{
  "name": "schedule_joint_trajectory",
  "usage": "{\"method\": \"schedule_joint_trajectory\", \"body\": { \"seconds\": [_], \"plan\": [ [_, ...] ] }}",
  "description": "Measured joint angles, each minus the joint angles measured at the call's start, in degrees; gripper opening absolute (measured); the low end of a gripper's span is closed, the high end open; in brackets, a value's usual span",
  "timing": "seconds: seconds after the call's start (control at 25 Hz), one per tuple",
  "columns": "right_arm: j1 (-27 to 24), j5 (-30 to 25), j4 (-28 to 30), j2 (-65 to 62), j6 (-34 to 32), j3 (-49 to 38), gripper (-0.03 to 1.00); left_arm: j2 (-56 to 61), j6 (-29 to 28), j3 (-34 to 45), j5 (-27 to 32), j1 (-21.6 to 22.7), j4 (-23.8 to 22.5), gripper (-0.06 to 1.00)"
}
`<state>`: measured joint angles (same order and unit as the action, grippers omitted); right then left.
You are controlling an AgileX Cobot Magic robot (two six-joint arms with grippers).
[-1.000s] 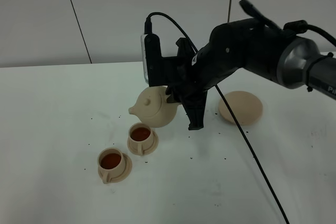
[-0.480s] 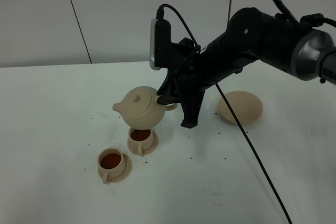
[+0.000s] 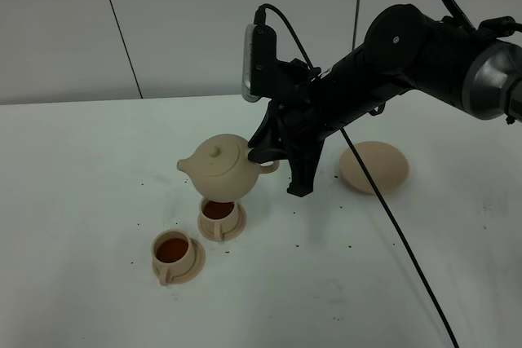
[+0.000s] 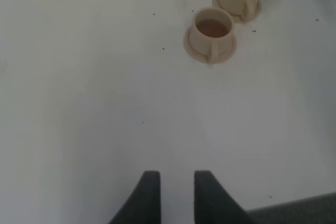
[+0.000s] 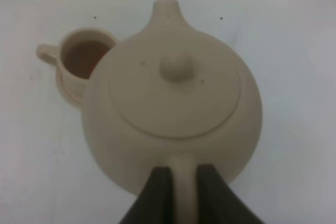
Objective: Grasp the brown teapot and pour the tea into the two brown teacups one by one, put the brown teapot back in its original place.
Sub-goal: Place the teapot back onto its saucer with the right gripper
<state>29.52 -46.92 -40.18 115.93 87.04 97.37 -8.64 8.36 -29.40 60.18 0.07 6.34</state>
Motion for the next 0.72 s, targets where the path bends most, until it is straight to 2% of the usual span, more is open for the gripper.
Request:
{"method": "schedule_joint_trajectory", "body": {
  "seconds": [0.32, 0.72],
  "plan": [
    [-0.3, 0.1, 0.0, 0.0, 0.1, 0.0, 0.10, 0.0, 0.0, 0.0, 0.0, 0.0, 0.0, 0.23],
    [-6.9, 0.6, -1.2, 0.0, 1.1, -0.8, 0.10, 0.0, 0.0, 0.0, 0.0, 0.0, 0.0, 0.23]
  ]
}}
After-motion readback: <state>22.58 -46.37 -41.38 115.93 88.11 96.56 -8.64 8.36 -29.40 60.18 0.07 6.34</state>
